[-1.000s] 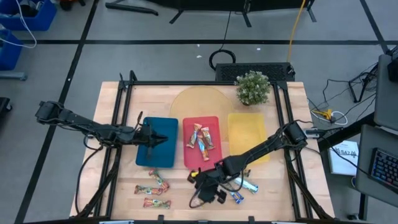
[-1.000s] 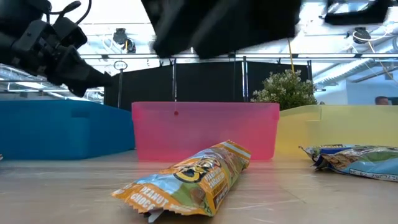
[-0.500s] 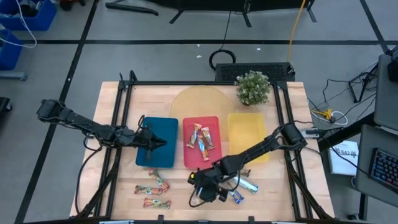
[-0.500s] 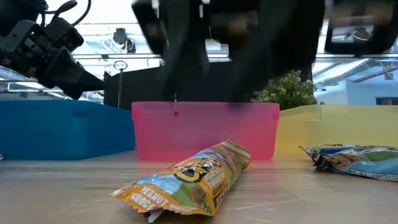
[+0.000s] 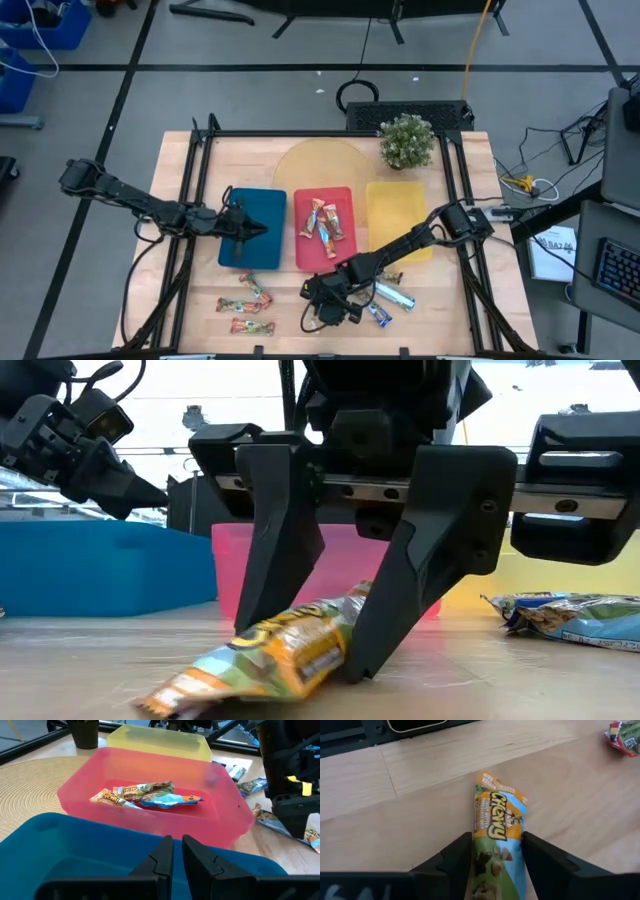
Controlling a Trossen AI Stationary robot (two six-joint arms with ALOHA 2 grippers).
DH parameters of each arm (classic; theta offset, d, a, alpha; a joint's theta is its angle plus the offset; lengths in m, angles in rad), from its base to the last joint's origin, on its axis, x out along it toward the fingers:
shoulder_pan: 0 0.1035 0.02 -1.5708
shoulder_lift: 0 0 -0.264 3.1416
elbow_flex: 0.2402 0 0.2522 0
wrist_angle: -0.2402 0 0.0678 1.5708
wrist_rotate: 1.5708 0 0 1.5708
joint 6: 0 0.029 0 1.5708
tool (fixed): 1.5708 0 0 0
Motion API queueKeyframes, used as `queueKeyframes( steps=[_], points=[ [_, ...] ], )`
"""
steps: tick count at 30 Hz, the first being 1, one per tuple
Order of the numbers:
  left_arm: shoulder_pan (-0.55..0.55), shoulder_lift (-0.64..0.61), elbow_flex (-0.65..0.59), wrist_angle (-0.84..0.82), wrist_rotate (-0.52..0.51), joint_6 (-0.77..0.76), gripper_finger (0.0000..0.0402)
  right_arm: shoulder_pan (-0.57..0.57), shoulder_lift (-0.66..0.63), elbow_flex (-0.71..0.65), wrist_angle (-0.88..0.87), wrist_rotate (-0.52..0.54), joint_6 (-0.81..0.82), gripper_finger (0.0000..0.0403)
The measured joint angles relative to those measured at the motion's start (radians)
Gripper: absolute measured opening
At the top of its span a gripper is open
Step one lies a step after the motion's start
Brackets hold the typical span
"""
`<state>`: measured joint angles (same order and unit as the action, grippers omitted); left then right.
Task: Pick and place Granola Bars by type
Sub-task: Put the orange granola bar into the red bin
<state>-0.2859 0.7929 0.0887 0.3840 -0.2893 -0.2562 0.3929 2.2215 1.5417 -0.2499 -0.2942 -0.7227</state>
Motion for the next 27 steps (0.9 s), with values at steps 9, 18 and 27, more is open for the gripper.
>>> queueKeyframes(
  steps=[9, 18, 27],
  points=[
    [0.0, 0.0, 0.0, 0.003, 0.0, 0.009, 0.0047, 0.001, 0.002, -0.002, -0.012, 0.002, 0.001, 0.0104],
    [0.0, 0.0, 0.0, 0.002, 0.0, 0.009, 0.0047, 0.009, -0.057, -0.008, -0.046, 0.03, 0.027, 0.0079],
    [0.0, 0.0, 0.0, 0.001, -0.001, 0.009, 0.0047, 0.014, -0.241, -0.007, -0.087, 0.192, -0.01, 0.0078]
  ],
)
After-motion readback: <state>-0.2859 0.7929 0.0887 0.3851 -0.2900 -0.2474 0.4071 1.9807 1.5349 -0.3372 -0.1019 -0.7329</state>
